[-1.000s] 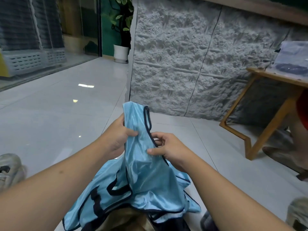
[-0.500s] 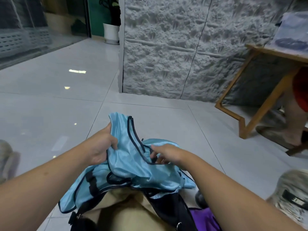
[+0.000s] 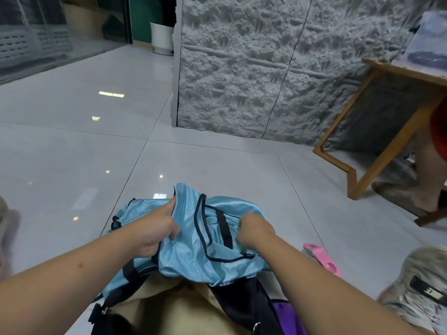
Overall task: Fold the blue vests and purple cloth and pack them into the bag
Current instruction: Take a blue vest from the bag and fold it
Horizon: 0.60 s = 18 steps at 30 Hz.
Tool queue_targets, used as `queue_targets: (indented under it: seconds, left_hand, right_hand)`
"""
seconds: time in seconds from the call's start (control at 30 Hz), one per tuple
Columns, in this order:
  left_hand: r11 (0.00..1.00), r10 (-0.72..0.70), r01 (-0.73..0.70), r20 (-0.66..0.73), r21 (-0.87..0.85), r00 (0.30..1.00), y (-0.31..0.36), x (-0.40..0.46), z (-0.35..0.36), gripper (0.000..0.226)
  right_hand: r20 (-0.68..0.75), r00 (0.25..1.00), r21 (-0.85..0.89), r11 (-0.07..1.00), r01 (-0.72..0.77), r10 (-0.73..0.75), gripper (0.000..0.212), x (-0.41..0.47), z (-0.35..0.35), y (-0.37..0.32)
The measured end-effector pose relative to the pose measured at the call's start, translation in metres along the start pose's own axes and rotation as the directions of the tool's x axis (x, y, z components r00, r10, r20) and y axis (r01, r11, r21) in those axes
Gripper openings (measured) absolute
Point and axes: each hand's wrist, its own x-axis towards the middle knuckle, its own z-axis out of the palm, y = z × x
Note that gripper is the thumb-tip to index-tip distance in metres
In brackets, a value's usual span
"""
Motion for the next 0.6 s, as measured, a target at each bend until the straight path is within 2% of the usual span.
queue_targets:
  seconds: [0.07,0.2,0.27,0.33,0.47,0.6]
  left_hand:
    - [1.0,0.001,-0.001,-0.001,-0.013,1.0,0.0,0.002,0.0,0.101]
    - [1.0,-0.003,0.003,0.011,-0.024,1.0,-0.003,0.005,-0.002,0.104]
    - [1.0,-0.002,0.002,0.026,-0.028,1.0,-0.004,0.005,-0.002,0.103]
    - [1.0,-0.002,0.003,0.033,-0.026,0.999,-0.004,0.005,-0.001,0.102]
    - [1.0,0.004,-0.003,0.04,-0.028,0.999,-0.003,0.003,-0.001,0.101]
    - [0.999,0.017,-0.016,0.033,-0.037,0.999,-0.002,0.004,-0.001,0.1]
  right_hand:
    - [0.025,0.999,0.007,1.0,-0.03,0.03,0.02,0.002,-0.003,0.002]
    - [0.281,0.958,-0.116,0.993,-0.022,0.054,0.039,-0.003,-0.006,0.007]
    - [0.378,0.924,-0.084,0.996,-0.031,0.06,0.05,-0.003,-0.003,0.012]
    - [0.423,0.905,-0.038,0.999,-0.02,0.035,0.053,-0.004,0.002,0.015]
    - [0.357,0.934,-0.072,0.995,0.062,-0.032,0.061,-0.002,0.002,0.015]
    - [0.229,0.969,0.067,0.994,0.085,-0.098,0.058,0.002,-0.02,0.014]
